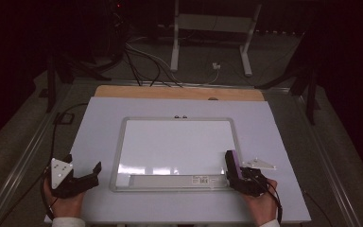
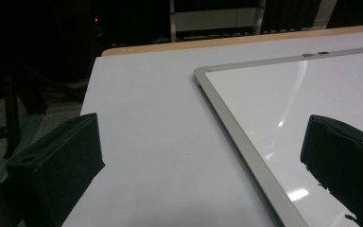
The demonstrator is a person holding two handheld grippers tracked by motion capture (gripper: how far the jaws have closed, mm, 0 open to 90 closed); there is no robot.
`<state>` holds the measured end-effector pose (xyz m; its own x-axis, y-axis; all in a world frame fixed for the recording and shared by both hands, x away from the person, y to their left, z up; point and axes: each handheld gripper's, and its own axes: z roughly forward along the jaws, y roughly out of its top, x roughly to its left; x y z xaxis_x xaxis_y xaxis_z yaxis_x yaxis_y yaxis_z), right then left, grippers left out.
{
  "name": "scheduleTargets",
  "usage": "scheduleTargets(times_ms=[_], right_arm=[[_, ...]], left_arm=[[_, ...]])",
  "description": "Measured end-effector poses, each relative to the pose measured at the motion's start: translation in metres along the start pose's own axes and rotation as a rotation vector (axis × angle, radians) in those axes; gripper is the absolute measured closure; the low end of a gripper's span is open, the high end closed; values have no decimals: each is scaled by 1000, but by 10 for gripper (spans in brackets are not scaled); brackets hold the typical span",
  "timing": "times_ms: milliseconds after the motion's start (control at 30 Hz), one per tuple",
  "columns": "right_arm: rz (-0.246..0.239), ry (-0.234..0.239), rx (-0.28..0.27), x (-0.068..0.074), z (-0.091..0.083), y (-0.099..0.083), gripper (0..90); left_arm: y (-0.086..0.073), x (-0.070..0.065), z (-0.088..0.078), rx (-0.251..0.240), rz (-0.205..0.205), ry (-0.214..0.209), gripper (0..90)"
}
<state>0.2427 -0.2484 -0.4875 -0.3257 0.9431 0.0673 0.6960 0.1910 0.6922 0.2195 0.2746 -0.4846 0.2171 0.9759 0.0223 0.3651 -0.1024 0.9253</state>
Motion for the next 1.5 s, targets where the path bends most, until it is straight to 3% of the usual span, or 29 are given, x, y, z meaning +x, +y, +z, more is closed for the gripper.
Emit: scheduleTargets(times_ms=[333,667,833,1100,1300,1500], right_arm=[[18,105,-121,-16,-4,12,197],[-24,123,-206,-31,-16,16,28],[-54,100,-261,-37,-21,14,16],[-54,83,-361,-52,-30,8,8],[-49,96,-437,-61,-33,1,9],[-59,81,-464,-64,-30,-4,9]], left_arm=[[0,0,0,-1,-2,-3,7],[1,1,-1,-10,-8,-18,7],[1,1,-1,-14,-3,-25,6],[2,3,-5,-52,-15,-39,6],[2,3,-6,-65,-13,-55,6],[3,3,-9,-89,-15,-62,6]])
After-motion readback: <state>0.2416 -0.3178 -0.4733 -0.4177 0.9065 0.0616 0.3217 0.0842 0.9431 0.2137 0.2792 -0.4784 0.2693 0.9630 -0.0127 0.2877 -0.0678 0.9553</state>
